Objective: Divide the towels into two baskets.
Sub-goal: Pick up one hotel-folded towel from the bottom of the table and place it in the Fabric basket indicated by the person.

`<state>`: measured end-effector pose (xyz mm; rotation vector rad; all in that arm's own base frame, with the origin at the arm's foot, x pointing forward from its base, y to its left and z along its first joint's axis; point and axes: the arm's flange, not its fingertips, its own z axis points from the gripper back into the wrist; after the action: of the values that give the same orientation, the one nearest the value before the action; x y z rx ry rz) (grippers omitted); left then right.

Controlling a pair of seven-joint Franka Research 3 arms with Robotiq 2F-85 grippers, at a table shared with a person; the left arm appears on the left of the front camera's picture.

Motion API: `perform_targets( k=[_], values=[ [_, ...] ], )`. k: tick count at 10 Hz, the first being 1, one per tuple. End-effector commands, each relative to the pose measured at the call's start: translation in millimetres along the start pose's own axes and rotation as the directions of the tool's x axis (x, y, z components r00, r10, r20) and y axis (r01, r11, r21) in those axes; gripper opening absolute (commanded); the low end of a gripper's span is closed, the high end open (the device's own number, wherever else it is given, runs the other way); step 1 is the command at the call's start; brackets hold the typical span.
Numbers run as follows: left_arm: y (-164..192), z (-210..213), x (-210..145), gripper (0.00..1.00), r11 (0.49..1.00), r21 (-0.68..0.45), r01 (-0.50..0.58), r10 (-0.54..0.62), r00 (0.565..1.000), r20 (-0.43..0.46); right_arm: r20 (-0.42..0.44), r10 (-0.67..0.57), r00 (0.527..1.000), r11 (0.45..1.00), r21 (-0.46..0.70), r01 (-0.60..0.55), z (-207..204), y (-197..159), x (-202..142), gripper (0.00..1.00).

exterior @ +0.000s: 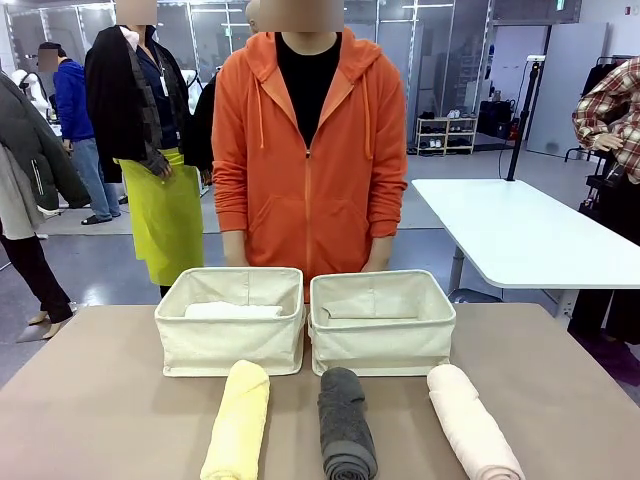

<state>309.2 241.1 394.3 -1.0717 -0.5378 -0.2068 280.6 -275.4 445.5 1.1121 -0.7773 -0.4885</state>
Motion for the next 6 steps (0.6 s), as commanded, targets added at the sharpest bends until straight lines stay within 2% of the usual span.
perform_targets(
  k=[1, 6],
  values=[
    [-6.9, 6.4, -2.5, 1.0, 1.0, 0.004, 0.012, -0.012, 1.0, 0.013, 0.008, 0.005, 1.0, 1.0, 0.011, -0.005, 2.3, 3.0, -0.6, 1.0],
    [-6.9, 6.4, -2.5, 1.0, 1.0, 0.004, 0.012, -0.012, 1.0, 0.013, 0.008, 0.005, 1.0, 1.0, 0.011, -0.005, 2.3, 3.0, -0.6, 1.0]
  ],
)
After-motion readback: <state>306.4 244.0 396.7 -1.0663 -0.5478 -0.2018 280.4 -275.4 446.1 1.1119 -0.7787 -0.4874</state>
